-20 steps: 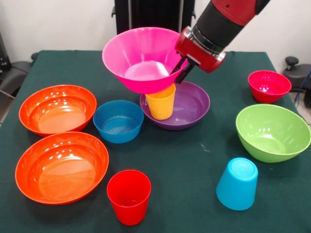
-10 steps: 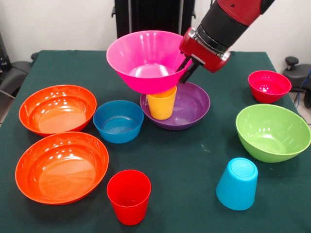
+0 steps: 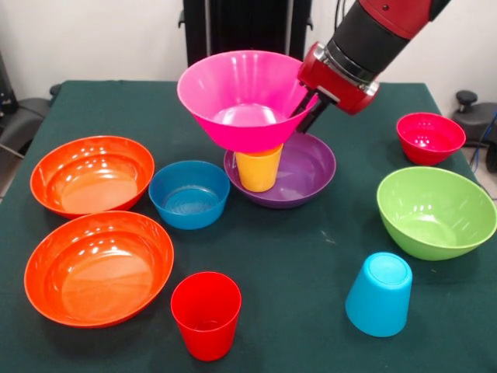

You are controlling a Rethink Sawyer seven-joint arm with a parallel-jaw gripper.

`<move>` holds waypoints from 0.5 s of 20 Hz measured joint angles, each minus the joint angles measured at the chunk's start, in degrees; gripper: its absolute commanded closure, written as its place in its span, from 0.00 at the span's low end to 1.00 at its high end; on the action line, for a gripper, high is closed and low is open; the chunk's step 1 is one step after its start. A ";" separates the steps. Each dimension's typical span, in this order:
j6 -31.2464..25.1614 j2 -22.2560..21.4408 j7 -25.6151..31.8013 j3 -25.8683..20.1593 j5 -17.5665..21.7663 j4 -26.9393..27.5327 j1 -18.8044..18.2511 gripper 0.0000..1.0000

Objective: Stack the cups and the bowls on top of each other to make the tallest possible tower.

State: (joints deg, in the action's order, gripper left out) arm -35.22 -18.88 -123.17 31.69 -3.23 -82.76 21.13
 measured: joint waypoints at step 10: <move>-0.24 0.02 0.00 0.15 -0.01 -0.01 0.46 1.00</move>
State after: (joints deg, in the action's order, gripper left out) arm -35.46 -18.86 -123.17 31.84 -3.24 -82.77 21.59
